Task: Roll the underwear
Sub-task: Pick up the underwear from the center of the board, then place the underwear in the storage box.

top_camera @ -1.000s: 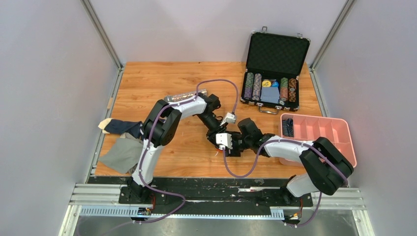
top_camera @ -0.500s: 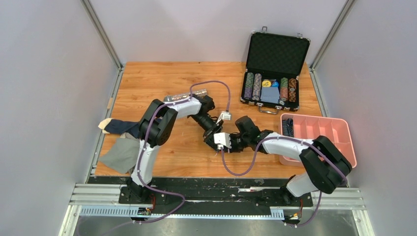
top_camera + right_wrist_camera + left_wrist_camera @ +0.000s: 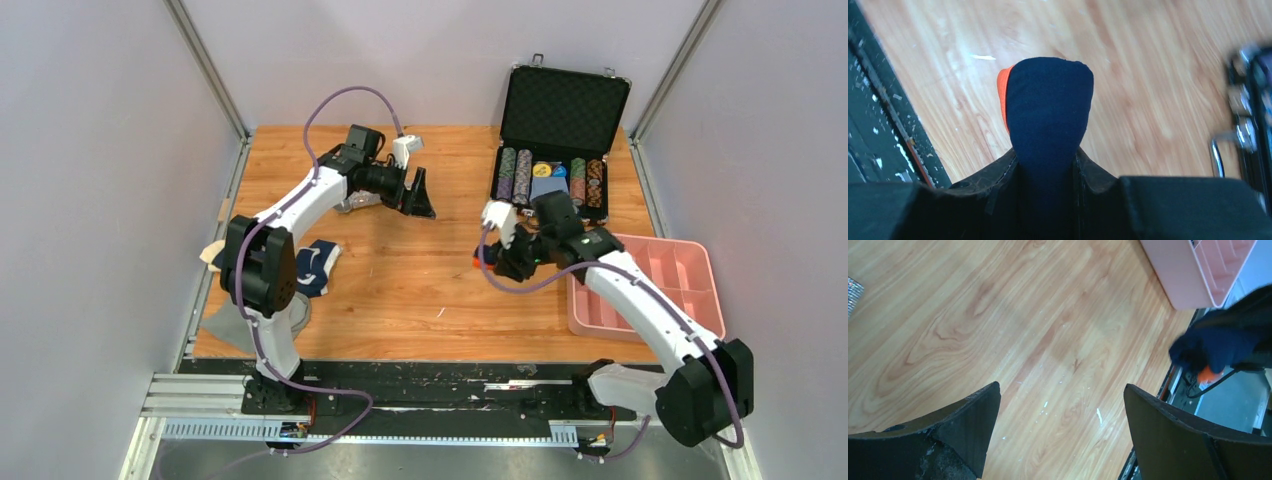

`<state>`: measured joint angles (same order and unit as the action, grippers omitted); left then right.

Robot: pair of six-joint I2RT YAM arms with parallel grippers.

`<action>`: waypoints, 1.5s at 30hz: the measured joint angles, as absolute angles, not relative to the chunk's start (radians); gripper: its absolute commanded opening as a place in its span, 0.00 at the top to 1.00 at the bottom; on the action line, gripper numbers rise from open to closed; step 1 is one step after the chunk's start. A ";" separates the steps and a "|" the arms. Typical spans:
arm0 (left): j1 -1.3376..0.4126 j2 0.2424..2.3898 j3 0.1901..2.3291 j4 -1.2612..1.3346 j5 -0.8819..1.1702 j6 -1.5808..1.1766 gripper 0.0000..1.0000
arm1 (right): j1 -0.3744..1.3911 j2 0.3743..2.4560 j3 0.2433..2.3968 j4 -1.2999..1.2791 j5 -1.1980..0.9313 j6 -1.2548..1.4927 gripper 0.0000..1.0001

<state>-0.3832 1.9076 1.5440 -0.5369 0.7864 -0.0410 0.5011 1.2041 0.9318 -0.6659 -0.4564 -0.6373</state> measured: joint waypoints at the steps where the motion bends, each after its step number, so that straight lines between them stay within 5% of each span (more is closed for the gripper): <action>1: -0.381 1.891 1.550 -0.537 0.779 -0.051 0.00 | 0.461 1.194 0.955 -0.697 -0.455 -0.599 1.00; 9: -0.385 1.823 1.523 -0.562 0.633 -0.082 0.00 | -0.041 1.184 1.081 -0.788 -0.390 -0.272 1.00; 17: -0.385 1.811 1.478 -0.635 0.507 -0.107 0.00 | -0.290 1.219 1.031 -0.805 -0.307 -0.103 1.00; 43: -0.385 1.760 1.405 -0.631 0.495 -0.111 0.00 | -0.385 1.546 0.914 -0.556 -0.187 -0.069 1.00; 45: -0.385 1.758 1.405 -0.631 0.495 -0.111 0.00 | -0.385 1.550 0.913 -0.541 -0.187 -0.065 0.89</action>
